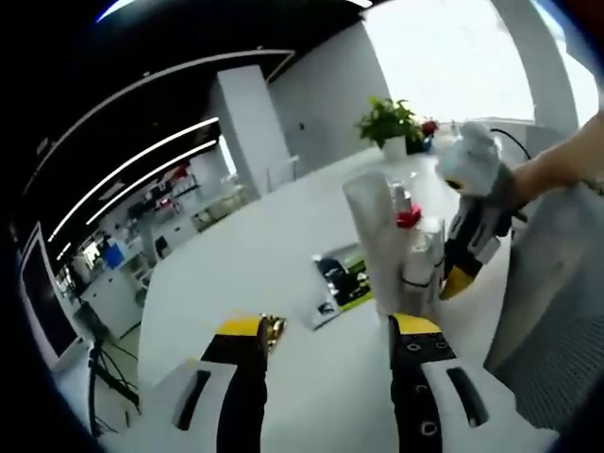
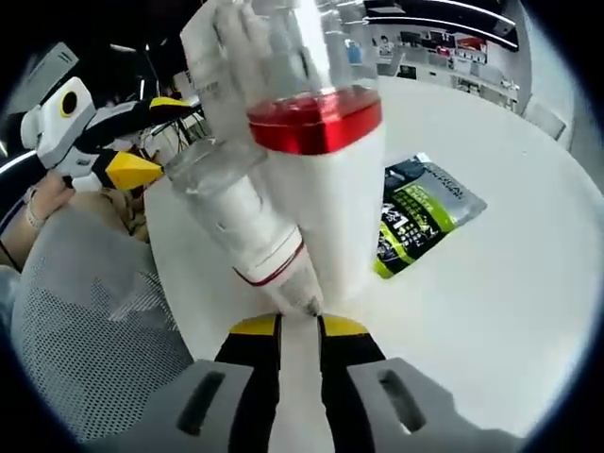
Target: Arrange the skincare products in the storage area until every visible bottle or jar stands upright without overlapping.
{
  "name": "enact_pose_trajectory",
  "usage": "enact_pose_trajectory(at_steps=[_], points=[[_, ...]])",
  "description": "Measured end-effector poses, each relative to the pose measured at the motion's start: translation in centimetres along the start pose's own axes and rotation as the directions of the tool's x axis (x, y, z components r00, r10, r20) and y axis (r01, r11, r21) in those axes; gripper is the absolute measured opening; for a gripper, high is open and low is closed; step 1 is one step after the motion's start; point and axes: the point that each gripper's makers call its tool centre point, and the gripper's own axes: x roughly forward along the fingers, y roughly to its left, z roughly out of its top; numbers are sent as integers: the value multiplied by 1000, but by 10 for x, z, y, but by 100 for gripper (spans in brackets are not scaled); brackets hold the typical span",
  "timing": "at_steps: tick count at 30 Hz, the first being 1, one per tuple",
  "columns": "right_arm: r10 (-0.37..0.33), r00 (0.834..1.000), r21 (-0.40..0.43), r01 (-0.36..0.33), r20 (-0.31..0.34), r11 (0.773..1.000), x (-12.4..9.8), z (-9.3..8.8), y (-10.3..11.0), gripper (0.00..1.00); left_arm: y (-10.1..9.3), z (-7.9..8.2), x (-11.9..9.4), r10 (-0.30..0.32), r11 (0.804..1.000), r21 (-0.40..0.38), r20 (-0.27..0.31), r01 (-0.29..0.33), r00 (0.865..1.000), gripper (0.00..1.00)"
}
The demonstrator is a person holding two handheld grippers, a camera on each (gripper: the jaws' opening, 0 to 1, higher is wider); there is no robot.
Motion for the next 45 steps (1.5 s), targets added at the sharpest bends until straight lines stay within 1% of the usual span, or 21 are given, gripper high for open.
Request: enact_pose_trajectory(at_steps=[4,7,9,10,13,16,17,18,21,22,23,24,27,30,32,33,35,37,40,43,45], points=[[-23,1000,-30,24,19,999,-11,3,-1,19,0,-1,0,-1,1000,0,-5,1,1000,49],[-45,996,-33,48,83,998,-25,15,-5,22,0,-2,0,0,1000,-3,-9,0,1000,49],[-45,994,-25,47,101,999,-32,19,-5,24,-1,-3,1,-6,1000,-4,-13,6,1000,49],[-52,991,-15,54,126,998,-37,22,-6,25,-2,-4,1,-12,1000,-8,-15,12,1000,49],[-61,985,-21,66,162,998,-50,28,-3,30,-3,-5,2,-16,1000,-9,-22,16,1000,50],[-69,970,2,70,235,998,-68,40,-1,33,-3,-8,2,-10,1000,-2,-40,10,999,50],[-76,967,-2,79,241,997,-73,41,-1,35,-3,-7,2,-9,1000,-3,-38,9,999,51],[-81,964,-13,87,254,996,-80,44,-1,36,-3,-6,2,-12,1000,-14,-31,12,999,51],[-77,954,0,80,291,997,-95,53,3,41,-3,-5,1,-18,999,-43,-26,17,999,54],[-88,951,-12,96,298,995,-100,55,3,44,-8,-3,2,-47,994,-104,-9,46,999,56],[-98,949,-25,110,299,994,-104,57,2,47,-10,-3,2,-62,990,-128,-1,62,998,59],[-106,949,-32,121,298,992,-108,58,2,49,-9,-3,1,-61,988,-139,-3,60,998,60],[-129,945,-52,151,302,987,-118,61,1,53,-3,3,-3,-29,995,-95,-11,28,1000,64],[-149,942,-68,177,300,982,-128,62,1,58,-1,11,-10,-19,997,-75,-7,19,1000,70],[-146,944,-83,178,297,981,-135,63,4,62,-3,13,-16,-34,996,-81,-31,31,999,75],[-142,948,-95,175,284,980,-137,62,6,64,-3,14,-19,-34,997,-74,-39,31,999,78],[-149,947,-104,185,284,977,-142,63,8,67,1,16,-29,-14,1000,-29,-75,12,997,80],[-158,944,-115,199,291,973,-148,66,9,71,4,19,-36,3,999,-50,-95,-8,995,83],[-175,942,-152,225,287,963,-153,68,9,79,9,25,-48,34,992,-120,-109,-47,993,91],[-182,943,-168,235,280,957,-155,69,9,82,9,29,-57,24,988,-151,-120,-43,992,91],[-181,942,-173,236,281,956,-155,70,8,83,8,30,-62,20,983,-179,-122,-42,992,95]])
